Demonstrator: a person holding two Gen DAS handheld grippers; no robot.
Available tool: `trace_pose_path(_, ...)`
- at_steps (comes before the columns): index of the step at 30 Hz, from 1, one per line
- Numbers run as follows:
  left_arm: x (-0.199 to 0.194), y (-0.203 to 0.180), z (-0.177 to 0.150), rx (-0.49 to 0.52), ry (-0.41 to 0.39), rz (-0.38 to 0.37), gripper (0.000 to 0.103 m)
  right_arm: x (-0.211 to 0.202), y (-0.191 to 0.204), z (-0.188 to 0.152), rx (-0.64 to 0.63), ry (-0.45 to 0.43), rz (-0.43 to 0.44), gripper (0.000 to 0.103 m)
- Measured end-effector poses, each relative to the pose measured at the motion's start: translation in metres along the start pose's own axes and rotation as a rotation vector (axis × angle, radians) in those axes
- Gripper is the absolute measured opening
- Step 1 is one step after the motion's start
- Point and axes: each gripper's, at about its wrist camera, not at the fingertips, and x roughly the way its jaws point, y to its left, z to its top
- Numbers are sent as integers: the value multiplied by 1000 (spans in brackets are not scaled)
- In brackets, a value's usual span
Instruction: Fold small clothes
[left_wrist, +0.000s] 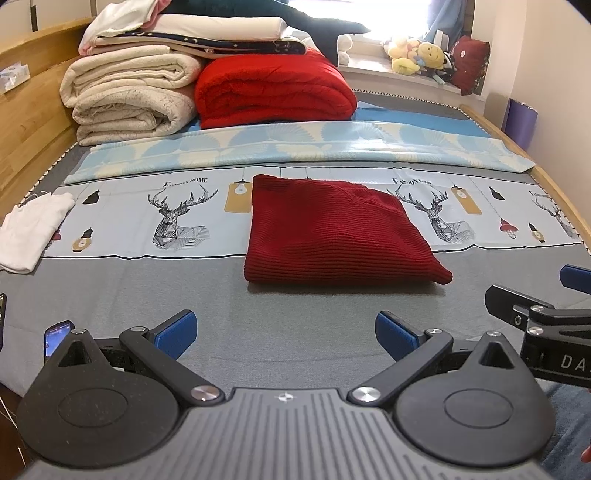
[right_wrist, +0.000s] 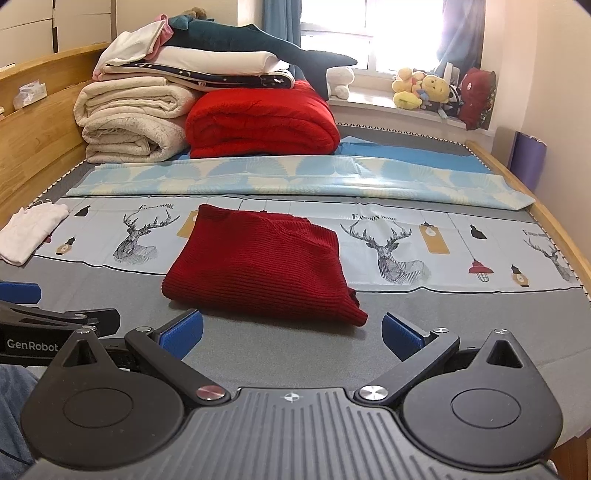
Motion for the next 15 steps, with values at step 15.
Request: trace_pose_path(15,3,-3,0,17,-1,9,103,2,1,0,-14,8,2,102)
